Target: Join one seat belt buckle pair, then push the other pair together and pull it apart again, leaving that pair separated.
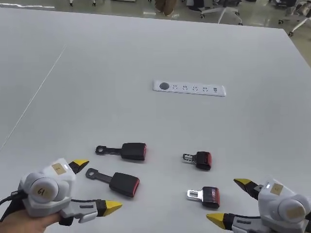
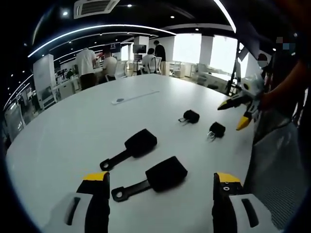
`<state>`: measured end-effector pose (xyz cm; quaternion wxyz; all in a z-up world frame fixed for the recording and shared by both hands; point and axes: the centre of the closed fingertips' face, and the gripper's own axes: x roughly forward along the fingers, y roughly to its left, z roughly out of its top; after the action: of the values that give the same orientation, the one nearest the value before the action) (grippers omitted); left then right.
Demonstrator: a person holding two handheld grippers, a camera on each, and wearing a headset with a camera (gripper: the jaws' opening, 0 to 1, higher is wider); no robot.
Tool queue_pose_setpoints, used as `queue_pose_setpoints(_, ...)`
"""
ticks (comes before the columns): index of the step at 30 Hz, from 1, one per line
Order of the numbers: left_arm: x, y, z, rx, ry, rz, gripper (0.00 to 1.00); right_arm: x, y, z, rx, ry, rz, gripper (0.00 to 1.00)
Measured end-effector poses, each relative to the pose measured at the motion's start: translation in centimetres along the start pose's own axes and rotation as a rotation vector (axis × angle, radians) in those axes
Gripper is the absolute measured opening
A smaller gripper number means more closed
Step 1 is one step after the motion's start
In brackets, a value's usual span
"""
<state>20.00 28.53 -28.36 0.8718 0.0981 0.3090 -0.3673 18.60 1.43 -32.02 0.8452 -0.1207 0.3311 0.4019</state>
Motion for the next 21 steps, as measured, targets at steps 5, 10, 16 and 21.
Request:
queue_pose_setpoints(5,1.2,0.1,-0.5,0.062,0.041,-0.035,0.87,0.9,0.0,-0.4,-0.047,0.051,0.058,0.78)
queue_pose_setpoints(10,2.3,-0.1,-0.8,0.119,0.07,-0.075,0.85,1.6,0.1,-0.3,-0.07,0.072,0.101,0.77)
queue_pose_setpoints(16,3.7,-0.4,-1.5,0.204,0.114,-0.152,0.78,2.3,0.5,-0.9,-0.128,0.134,0.176,0.74)
queue_pose_setpoints(21,4.8,-0.3,-2.5,0.308,0.176,-0.207,0.73,2.8,0.5,-1.0,-0.149,0.158,0.219,0.72)
